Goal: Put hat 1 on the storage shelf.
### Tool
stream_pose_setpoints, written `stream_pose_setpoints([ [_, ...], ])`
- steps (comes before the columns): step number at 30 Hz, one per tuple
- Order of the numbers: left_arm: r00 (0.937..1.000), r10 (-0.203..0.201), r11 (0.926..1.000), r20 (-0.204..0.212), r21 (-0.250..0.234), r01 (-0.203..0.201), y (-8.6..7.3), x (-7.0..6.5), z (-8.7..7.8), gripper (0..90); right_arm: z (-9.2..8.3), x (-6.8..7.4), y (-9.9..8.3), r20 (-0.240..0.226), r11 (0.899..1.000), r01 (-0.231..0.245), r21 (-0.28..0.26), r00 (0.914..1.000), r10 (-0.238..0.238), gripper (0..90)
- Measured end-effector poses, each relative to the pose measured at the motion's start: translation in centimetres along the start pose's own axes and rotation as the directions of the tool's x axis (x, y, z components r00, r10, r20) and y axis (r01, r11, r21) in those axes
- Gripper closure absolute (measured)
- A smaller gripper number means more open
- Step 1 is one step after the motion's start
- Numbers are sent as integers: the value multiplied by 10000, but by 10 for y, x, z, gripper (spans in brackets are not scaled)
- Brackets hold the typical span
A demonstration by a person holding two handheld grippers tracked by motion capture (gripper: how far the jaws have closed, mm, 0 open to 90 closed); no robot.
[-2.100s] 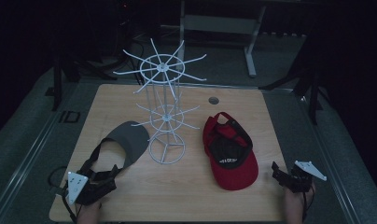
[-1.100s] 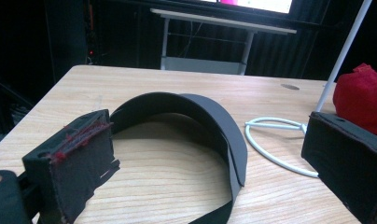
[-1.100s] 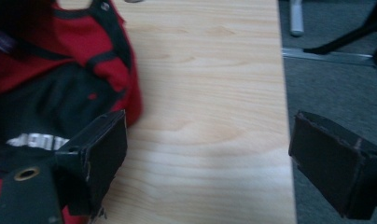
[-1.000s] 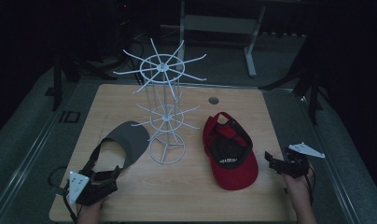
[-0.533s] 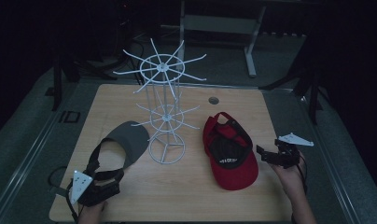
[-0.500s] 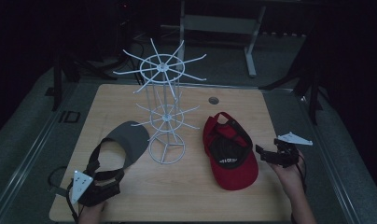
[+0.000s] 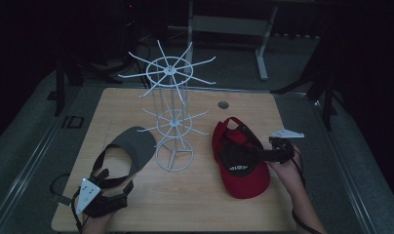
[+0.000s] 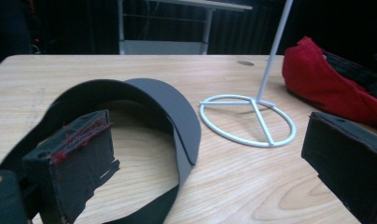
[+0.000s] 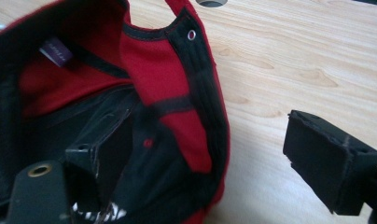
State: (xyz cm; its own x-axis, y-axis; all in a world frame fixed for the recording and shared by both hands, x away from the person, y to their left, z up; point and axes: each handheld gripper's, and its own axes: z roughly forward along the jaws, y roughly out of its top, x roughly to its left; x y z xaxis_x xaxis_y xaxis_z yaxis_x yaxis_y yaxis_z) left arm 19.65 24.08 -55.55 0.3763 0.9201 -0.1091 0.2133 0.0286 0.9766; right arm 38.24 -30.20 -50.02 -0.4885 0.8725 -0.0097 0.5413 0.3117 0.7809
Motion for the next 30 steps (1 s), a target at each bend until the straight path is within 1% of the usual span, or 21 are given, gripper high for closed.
stream_pose_setpoints([
  [5,9999,67,10000,154,23,-67,0,0,-1,27,15,3,7,-117,9992,300,253,9995,-297,187],
  [8,9998,49,10000,181,56,-50,0,0,-1,27,25,6,11,-187,9979,428,477,9989,-420,188],
  [9,9999,81,9999,123,82,-82,0,-1,-1,27,28,6,11,-190,9972,473,577,9987,-463,188],
  [11,9998,70,9999,190,89,-72,0,-1,-1,27,34,8,12,-272,9956,565,745,9981,-546,188],
  [13,9998,94,9999,156,76,-95,1,-1,-1,27,37,9,12,-201,9945,642,829,9978,-627,187],
  [15,9997,172,9998,200,99,-174,1,-2,-1,27,44,11,10,-237,9918,696,1072,9974,-674,187],
  [16,9996,181,9998,234,121,-184,1,-2,-1,27,46,11,9,-293,9914,713,1099,9972,-684,187],
  [17,9996,196,9997,195,138,-199,1,-2,-1,27,47,12,8,-233,9906,744,1148,9971,-722,187],
  [19,9995,196,9997,249,149,-199,0,-2,-1,27,50,12,7,-329,9889,813,1243,9964,-778,188],
  [20,9996,207,9996,198,162,-210,1,-3,0,27,51,13,7,-292,9883,834,1278,9963,-803,189],
  [21,9995,213,9996,248,171,-217,1,-2,0,27,52,14,7,-334,9869,870,1356,9960,-832,190],
  [23,9995,250,9995,199,190,-253,0,-3,0,27,55,15,6,-375,9825,1037,1548,9944,-991,212],
  [24,9994,249,9995,241,194,-254,0,-3,0,27,56,15,6,-387,9813,1069,1600,9940,-1020,219],
  [26,9995,249,9995,190,176,-253,1,-3,0,27,60,15,4,-413,9774,1137,1784,9933,-1081,232],
  [27,9994,274,9994,211,190,-278,1,-3,0,27,61,16,4,-426,9749,1226,1861,9923,-1166,262],
  [28,9995,269,9994,170,192,-272,0,-3,0,27,63,16,2,-355,9719,1322,1946,9912,-1277,271],
  [29,9995,244,9995,207,204,-248,0,-2,0,27,64,16,2,-449,9696,1369,2029,9904,-1304,298],
  [30,9995,250,9995,207,204,-254,0,-2,0,27,65,17,1,-347,9657,1487,2130,9889,-1447,342],
])
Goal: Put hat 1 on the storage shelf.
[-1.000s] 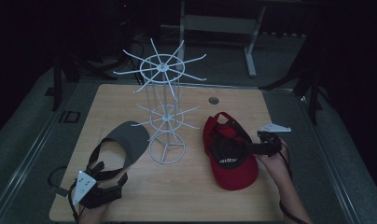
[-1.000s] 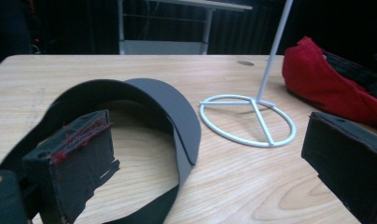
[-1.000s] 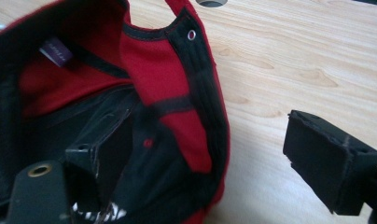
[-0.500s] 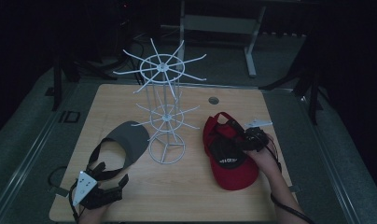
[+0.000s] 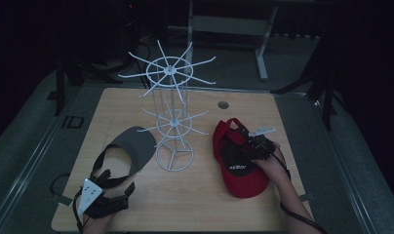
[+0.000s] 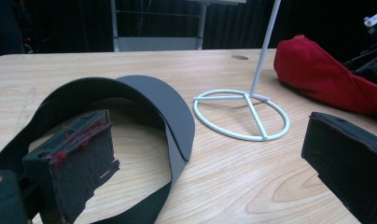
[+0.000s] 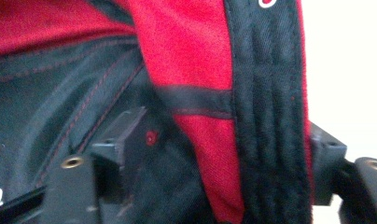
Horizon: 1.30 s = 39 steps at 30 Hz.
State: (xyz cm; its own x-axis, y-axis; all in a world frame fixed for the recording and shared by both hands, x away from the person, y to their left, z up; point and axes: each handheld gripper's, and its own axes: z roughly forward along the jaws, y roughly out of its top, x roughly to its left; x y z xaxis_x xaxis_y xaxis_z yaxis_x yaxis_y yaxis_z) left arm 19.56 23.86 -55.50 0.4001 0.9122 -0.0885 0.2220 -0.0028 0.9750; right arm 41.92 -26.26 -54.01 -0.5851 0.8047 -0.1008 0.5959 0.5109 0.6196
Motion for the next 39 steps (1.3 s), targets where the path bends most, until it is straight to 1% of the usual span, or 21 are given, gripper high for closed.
stream_pose_setpoints([
  [1,10000,62,10000,-72,20,-62,0,0,0,27,1,1,0,76,9999,112,103,9999,-113,381],
  [2,10000,55,10000,-12,41,-54,0,0,0,27,1,1,-1,-17,9999,126,40,9999,-126,400],
  [3,10000,54,10000,-43,47,-54,0,-1,0,27,0,1,0,26,9999,151,29,9999,-151,452],
  [4,9999,74,10000,-83,60,-73,0,-1,0,27,0,1,0,75,9998,210,19,9998,-210,537],
  [5,10000,71,10000,-28,45,-71,0,-1,0,27,0,2,1,203,9994,351,44,9992,-352,590],
  [6,10000,69,10000,-50,48,-69,0,-1,1,27,-1,3,1,313,9989,462,75,9984,-464,685],
  [7,9999,60,10000,-91,69,-59,0,-1,1,27,-1,3,1,341,9981,606,148,9975,-611,759],
  [8,10000,30,10000,-16,83,-30,0,0,0,27,-1,5,1,537,9957,897,213,9944,-908,788],
  [9,10000,26,10000,-60,87,-25,0,0,0,27,-1,8,1,608,9932,1135,264,9915,-1149,822],
  [11,10000,-8,10000,-5,90,9,-1,0,0,27,-1,12,3,746,9901,1352,386,9877,-1377,846],
  [12,10000,-12,10000,-79,85,13,-1,0,1,27,0,14,3,822,9881,1470,442,9852,-1502,852],
  [14,10000,-34,10000,-30,83,34,0,0,1,27,0,15,3,846,9882,1467,449,9851,-1501,858],
  [18,9999,-83,9999,-106,74,83,0,1,0,27,-3,14,4,664,9923,1171,404,9906,-1196,871],
  [22,9999,-115,9999,-37,63,116,0,2,-1,27,-9,13,5,579,9954,932,212,9939,-943,872],
  [26,10000,-40,10000,-67,73,41,0,1,-1,27,-20,11,7,390,9976,685,-69,9969,-682,872],
  [30,10000,-58,9999,38,98,57,1,1,-1,27,-32,11,11,277,9981,445,-421,9987,-433,873],
  [31,10000,-50,9999,2,107,50,1,1,-1,27,-36,10,12,245,9981,303,-537,9993,-290,873],
  [35,10000,-43,9999,59,108,42,1,2,-2,27,-54,9,16,213,9946,68,-1032,9998,-46,873],
  [36,10000,-32,10000,5,94,32,1,2,-2,27,-59,9,17,247,9936,30,-1128,9997,-2,874],
  [38,10000,-24,10000,56,90,23,2,2,-2,27,-67,9,19,390,9915,6,-1299,9992,45,874],
  [39,10000,29,9999,1,114,-29,2,2,-2,27,-71,8,20,370,9905,-120,-1372,9992,172,873],
])
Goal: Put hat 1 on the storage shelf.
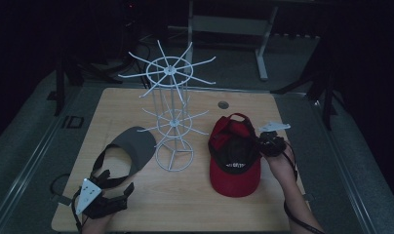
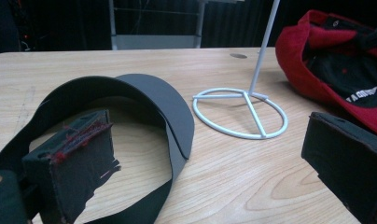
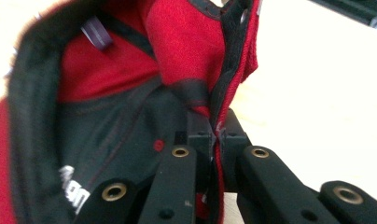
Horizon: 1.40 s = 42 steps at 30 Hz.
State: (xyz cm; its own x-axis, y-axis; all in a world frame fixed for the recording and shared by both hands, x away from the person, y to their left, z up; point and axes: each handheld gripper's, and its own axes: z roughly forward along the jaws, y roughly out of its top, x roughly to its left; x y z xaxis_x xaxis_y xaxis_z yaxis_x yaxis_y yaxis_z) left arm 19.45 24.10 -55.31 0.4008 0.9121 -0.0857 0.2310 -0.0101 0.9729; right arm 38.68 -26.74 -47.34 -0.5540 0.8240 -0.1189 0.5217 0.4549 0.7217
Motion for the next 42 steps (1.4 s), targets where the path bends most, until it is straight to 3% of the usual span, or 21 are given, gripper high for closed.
stream_pose_setpoints([
  [9,9999,95,9999,104,69,-96,1,-1,1,27,-33,-1,10,153,9966,-361,-737,9992,373,874],
  [17,9988,3,10000,494,41,-5,9,-3,-2,27,-69,-2,21,165,9832,-587,-1726,9979,624,874],
  [32,9905,403,9991,1314,68,-416,46,-24,-5,28,-105,3,28,350,9731,-438,-2264,9980,530,874],
  [37,9812,460,9989,1872,-120,-445,69,-34,-4,28,-113,4,28,276,9686,-483,-2437,9980,567,874],
  [42,9648,827,9964,2495,-362,-761,94,-48,-3,28,-121,5,29,32,9629,-537,-2645,9984,565,874],
])
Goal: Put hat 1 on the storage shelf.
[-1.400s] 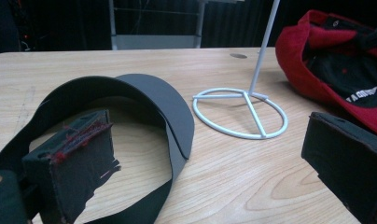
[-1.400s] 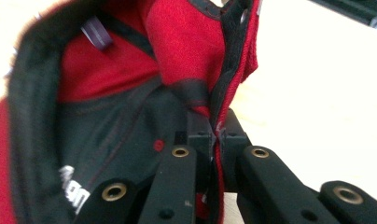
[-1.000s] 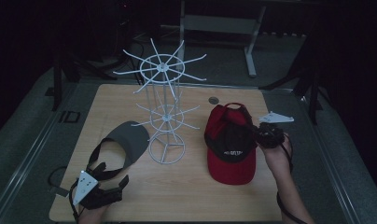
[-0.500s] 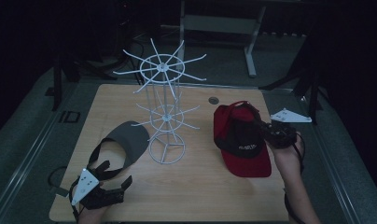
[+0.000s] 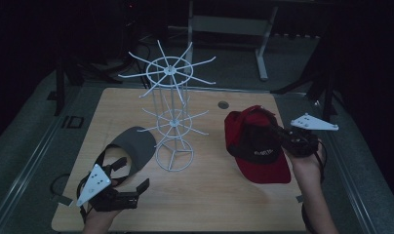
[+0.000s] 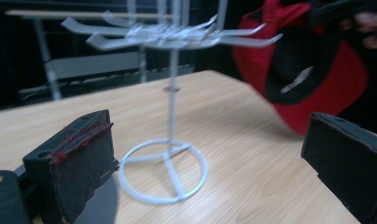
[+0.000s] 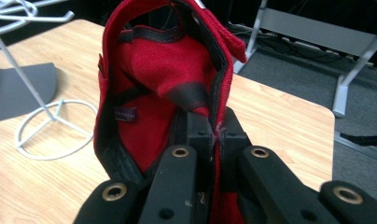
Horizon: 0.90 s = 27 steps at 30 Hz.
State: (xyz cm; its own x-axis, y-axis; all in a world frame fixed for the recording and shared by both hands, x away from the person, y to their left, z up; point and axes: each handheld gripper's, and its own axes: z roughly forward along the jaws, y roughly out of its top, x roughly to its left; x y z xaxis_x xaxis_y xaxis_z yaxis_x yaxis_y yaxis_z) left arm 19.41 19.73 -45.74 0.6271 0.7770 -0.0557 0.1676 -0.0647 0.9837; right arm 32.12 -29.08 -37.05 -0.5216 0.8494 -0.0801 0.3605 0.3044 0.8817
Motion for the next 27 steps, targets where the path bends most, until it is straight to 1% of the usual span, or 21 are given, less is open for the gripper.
stream_pose_setpoints([
  [2,9997,98,9999,212,48,-99,8,-3,4,28,-3,2,2,-22,10000,10,-56,10000,-10,874],
  [3,9996,117,9998,242,140,-121,12,-6,7,28,-5,3,3,-63,10000,22,-76,10000,-22,874],
  [5,9989,107,9996,447,260,-119,17,-8,11,28,-8,5,5,-90,9998,23,-187,10000,-25,874],
  [6,9989,159,9994,444,301,-172,20,-10,13,28,-10,7,6,-108,9997,64,-215,9999,-66,874],
  [7,9982,188,9995,572,256,-203,23,-12,15,29,-12,8,8,-66,9995,108,-289,9999,-110,874],
  [8,9978,252,9994,605,215,-266,26,-14,17,28,-14,9,9,-96,9994,146,-317,9998,-149,874],
  [10,9962,356,9993,790,89,-364,31,-17,19,29,-18,11,11,-156,9990,119,-437,9998,-126,874],
  [12,9946,522,9986,897,-38,-521,37,-20,21,46,-24,13,13,-138,9983,170,-551,9997,-178,874],
  [13,9942,636,9980,872,-81,-631,40,-22,23,46,-25,13,14,-177,9982,158,-584,9997,-169,874],
  [14,9930,722,9974,933,-134,-712,44,-25,24,46,-28,14,15,-151,9979,168,-623,9997,-178,874],
  [15,9916,769,9970,1040,-134,-759,47,-26,25,46,-30,15,16,-232,9974,133,-709,9996,-150,873],
  [16,9907,855,9963,1062,-130,-846,51,-28,27,47,-32,16,17,-288,9972,151,-737,9994,-172,873],
  [19,9872,977,9952,1259,-162,-964,59,-33,33,47,-38,19,19,-394,9958,153,-900,9990,-189,874],
  [20,9853,996,9950,1392,-163,-983,62,-35,36,48,-40,20,20,-402,9953,164,-957,9990,-204,873],
  [22,9852,1004,9949,1389,-161,-991,64,-37,38,49,-44,23,22,-524,9943,180,-1053,9983,-236,873],
  [23,9828,1035,9946,1531,-157,-1023,67,-39,42,49,-44,23,22,-524,9943,180,-1053,9983,-236,873],
  [24,9821,1109,9938,1522,-131,-1102,69,-42,45,50,-46,25,23,-564,9937,202,-1101,9981,-265,874],
  [26,9787,1132,9936,1713,-144,-1124,73,-45,50,51,-51,29,25,-650,9922,281,-1211,9972,-362,874],
  [27,9778,1187,9929,1726,-114,-1185,75,-47,53,51,-51,29,25,-650,9922,281,-1211,9972,-362,874],
])
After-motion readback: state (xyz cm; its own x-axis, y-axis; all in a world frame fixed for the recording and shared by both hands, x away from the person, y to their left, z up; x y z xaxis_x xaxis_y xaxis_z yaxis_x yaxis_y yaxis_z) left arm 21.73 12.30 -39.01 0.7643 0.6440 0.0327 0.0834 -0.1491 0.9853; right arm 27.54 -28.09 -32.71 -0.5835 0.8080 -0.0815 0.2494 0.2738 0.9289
